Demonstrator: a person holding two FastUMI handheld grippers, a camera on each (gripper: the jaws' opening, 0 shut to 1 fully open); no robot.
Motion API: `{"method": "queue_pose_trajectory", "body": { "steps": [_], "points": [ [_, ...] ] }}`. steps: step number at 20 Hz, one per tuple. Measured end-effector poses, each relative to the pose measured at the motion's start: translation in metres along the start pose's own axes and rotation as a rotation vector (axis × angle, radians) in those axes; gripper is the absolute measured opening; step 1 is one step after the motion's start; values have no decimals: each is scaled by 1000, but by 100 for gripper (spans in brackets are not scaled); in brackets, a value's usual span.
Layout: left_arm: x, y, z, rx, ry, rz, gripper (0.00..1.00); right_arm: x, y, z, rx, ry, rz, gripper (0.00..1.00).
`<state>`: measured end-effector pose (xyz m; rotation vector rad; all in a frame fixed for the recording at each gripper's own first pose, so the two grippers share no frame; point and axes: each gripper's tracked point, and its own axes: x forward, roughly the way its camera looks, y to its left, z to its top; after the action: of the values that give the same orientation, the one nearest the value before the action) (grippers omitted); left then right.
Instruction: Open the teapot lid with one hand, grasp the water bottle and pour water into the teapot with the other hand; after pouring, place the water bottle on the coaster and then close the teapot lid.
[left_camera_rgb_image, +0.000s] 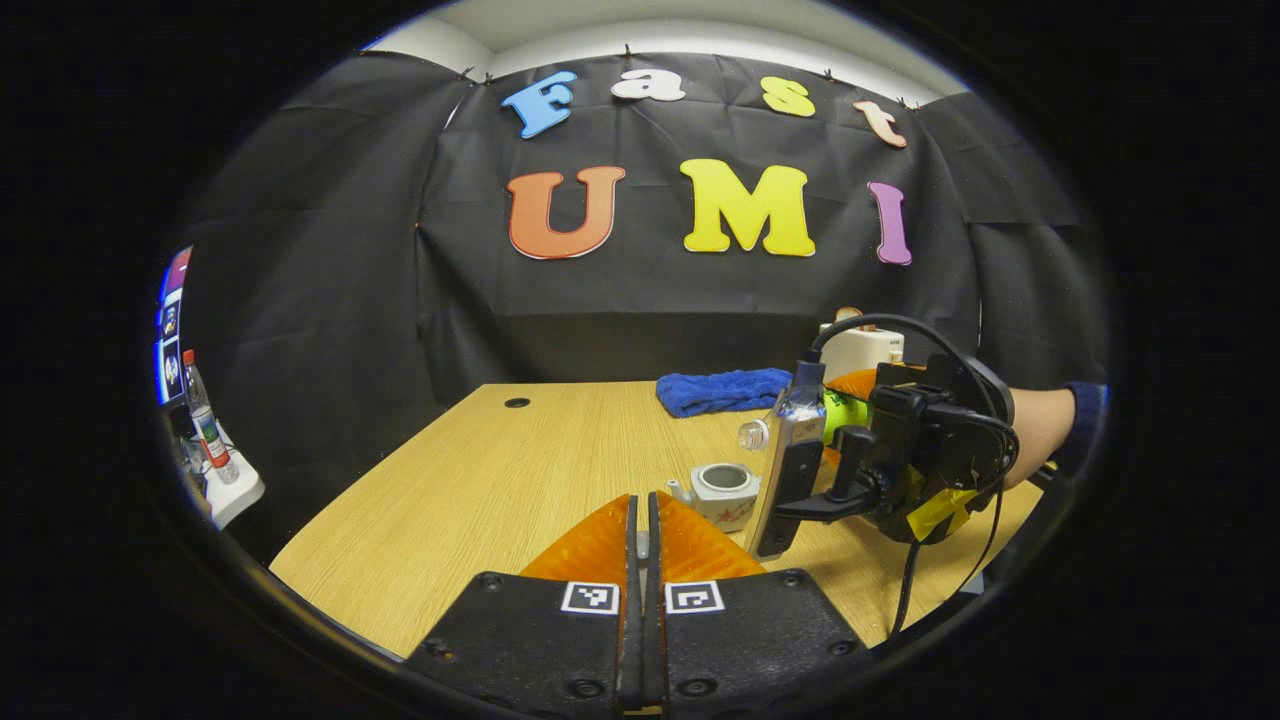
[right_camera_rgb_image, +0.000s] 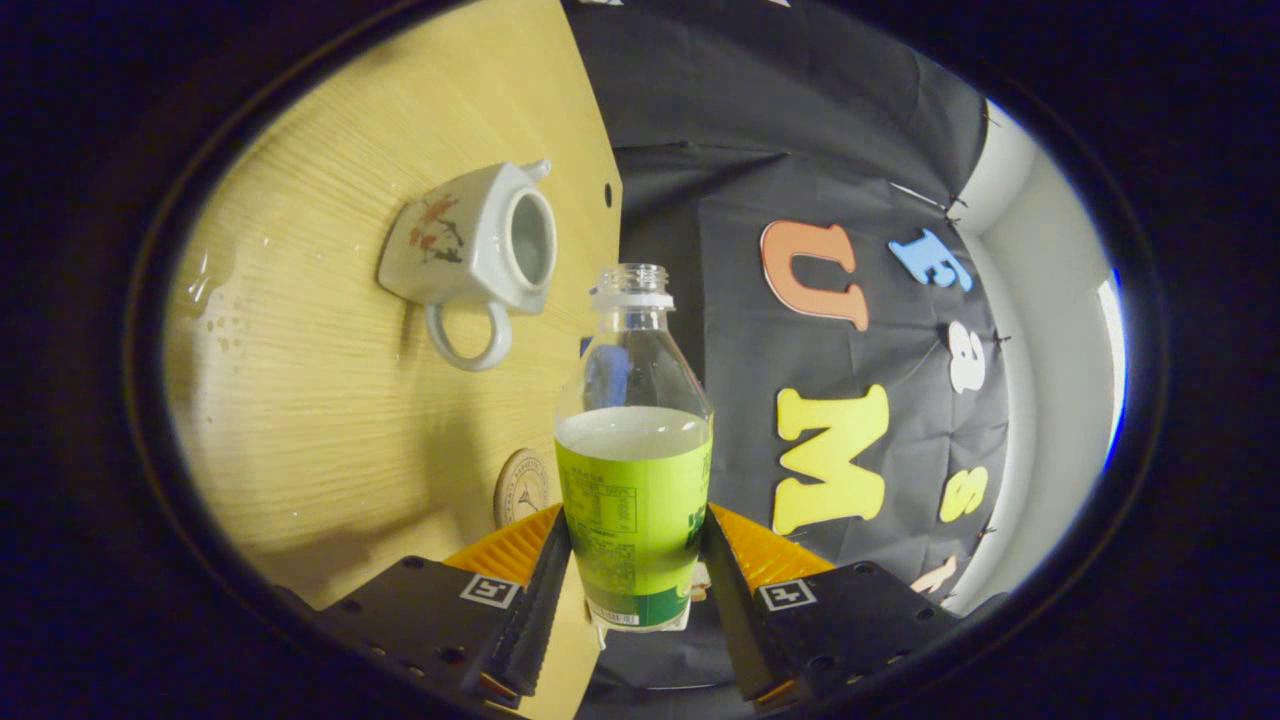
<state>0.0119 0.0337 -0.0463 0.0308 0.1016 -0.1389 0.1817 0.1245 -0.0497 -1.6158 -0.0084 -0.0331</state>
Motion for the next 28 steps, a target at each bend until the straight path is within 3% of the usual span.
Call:
{"method": "queue_pose_trajectory", "body": {
  "steps": [8, 28],
  "points": [
    [0, -9, -1, 0, -7, -30, 3, 4, -25, 7, -240, -36, -107, 71],
    [-1, 7, -2, -25, -15, -10, 3, -12, -61, 30, -496, -90, -282, 71]
  ]
}}
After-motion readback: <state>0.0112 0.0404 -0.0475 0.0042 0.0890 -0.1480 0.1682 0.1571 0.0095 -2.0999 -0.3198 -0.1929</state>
